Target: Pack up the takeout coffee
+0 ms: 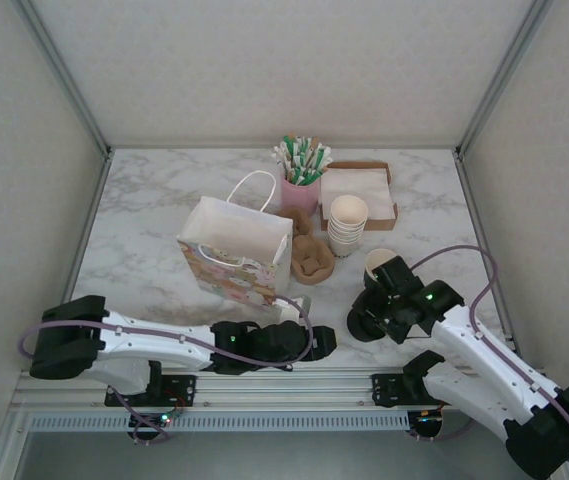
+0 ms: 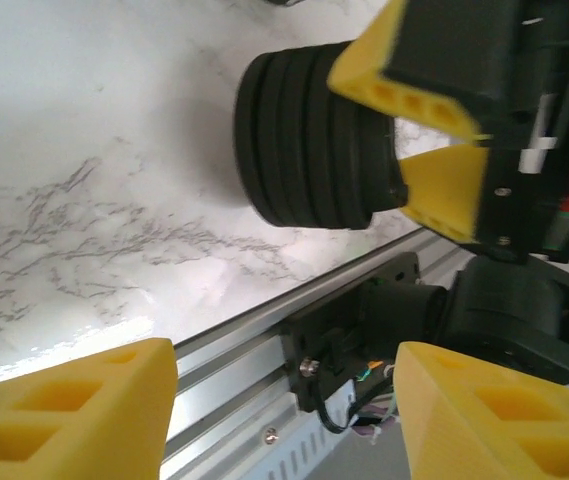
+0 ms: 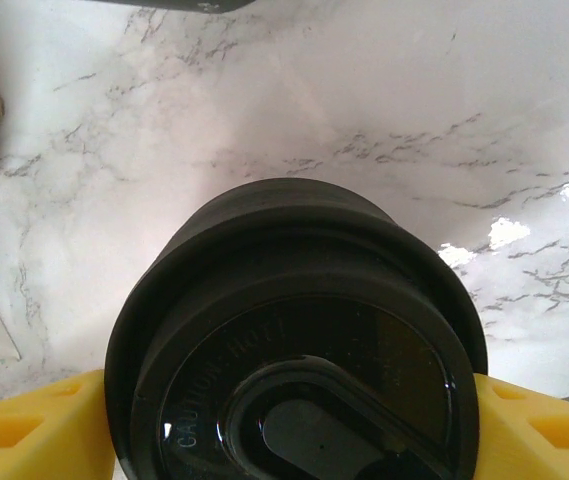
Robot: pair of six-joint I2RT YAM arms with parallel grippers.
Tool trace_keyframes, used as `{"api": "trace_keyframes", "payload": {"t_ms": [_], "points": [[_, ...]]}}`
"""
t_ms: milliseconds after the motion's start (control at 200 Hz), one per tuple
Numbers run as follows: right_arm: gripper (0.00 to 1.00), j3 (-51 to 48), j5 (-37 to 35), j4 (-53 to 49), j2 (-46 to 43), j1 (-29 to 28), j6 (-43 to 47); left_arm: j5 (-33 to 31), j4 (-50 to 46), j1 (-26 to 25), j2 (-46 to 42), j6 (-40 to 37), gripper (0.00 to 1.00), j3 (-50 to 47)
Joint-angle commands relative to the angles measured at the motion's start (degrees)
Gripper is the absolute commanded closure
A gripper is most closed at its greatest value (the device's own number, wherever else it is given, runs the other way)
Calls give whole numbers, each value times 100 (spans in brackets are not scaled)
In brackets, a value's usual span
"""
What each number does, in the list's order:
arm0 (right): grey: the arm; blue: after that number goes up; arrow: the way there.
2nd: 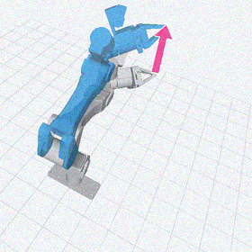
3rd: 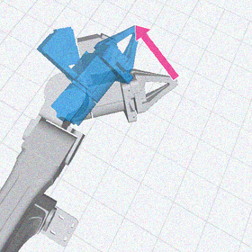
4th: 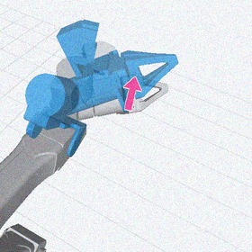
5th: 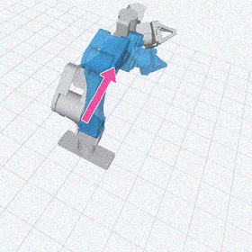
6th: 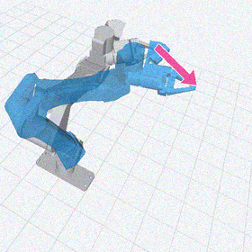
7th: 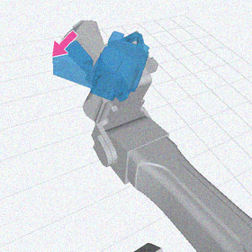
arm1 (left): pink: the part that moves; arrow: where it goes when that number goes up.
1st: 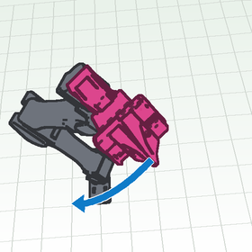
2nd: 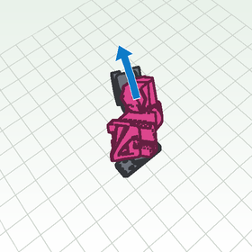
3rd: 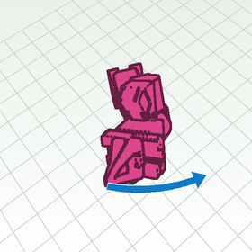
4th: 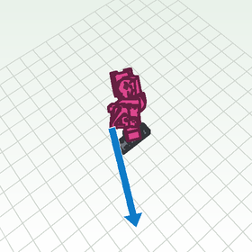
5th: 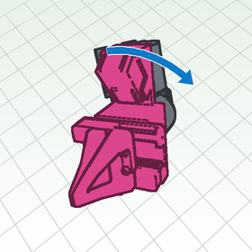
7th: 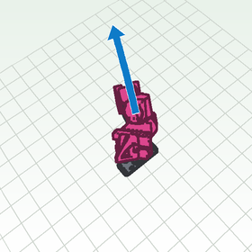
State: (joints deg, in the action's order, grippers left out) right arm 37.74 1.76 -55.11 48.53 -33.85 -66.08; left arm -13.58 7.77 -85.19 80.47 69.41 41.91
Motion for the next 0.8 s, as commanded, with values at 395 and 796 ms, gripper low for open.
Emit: {"api": "trace_keyframes", "payload": {"t_ms": [395,796], "points": [[22,-515,640,336,-525,75,-683,136,1417,43,1037,136,25,-56],[23,-860,1028,675,-978,176,-1242,162,2186,176,1369,381,25,-290]]}}
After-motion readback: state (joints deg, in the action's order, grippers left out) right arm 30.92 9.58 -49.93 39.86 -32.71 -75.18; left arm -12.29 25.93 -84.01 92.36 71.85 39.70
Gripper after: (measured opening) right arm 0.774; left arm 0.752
